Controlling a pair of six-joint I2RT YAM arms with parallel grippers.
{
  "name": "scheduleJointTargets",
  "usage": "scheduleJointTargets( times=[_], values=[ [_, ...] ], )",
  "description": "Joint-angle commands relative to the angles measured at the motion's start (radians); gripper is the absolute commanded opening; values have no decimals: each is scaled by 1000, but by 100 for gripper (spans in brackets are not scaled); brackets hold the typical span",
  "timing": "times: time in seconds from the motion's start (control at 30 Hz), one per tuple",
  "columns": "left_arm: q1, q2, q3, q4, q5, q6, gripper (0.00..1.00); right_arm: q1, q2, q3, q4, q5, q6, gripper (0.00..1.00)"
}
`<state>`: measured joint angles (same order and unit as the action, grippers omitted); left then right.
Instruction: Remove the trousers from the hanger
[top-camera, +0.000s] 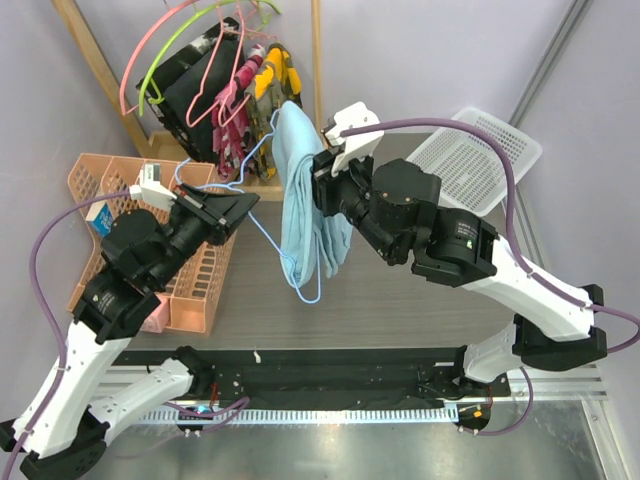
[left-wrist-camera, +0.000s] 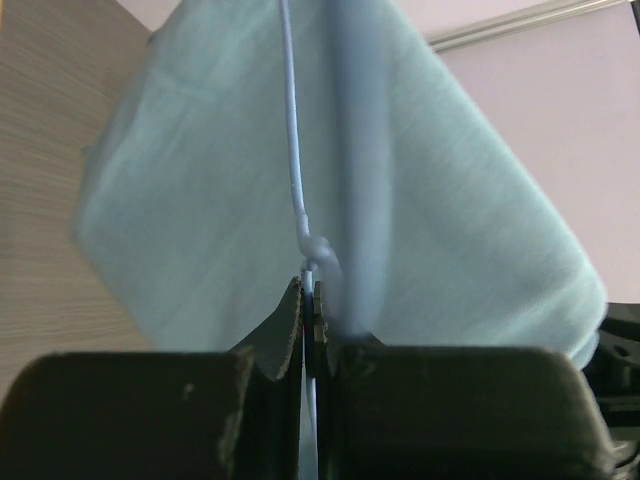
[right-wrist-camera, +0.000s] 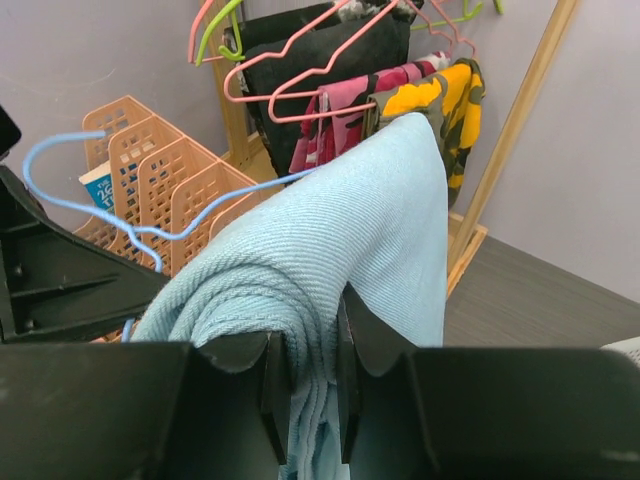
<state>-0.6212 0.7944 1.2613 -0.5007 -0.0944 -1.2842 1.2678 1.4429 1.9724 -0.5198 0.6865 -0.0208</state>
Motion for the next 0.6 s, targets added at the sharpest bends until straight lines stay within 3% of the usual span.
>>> scheduleJointTargets(
  times=[0.0, 0.57],
  values=[
    [0, -15, -19, -53, -31, 11, 0, 4, -16, 137, 195, 7, -54, 1],
    [0, 29, 49, -327, -80, 126, 0, 4, 54, 321, 265, -11, -140, 1]
  ],
)
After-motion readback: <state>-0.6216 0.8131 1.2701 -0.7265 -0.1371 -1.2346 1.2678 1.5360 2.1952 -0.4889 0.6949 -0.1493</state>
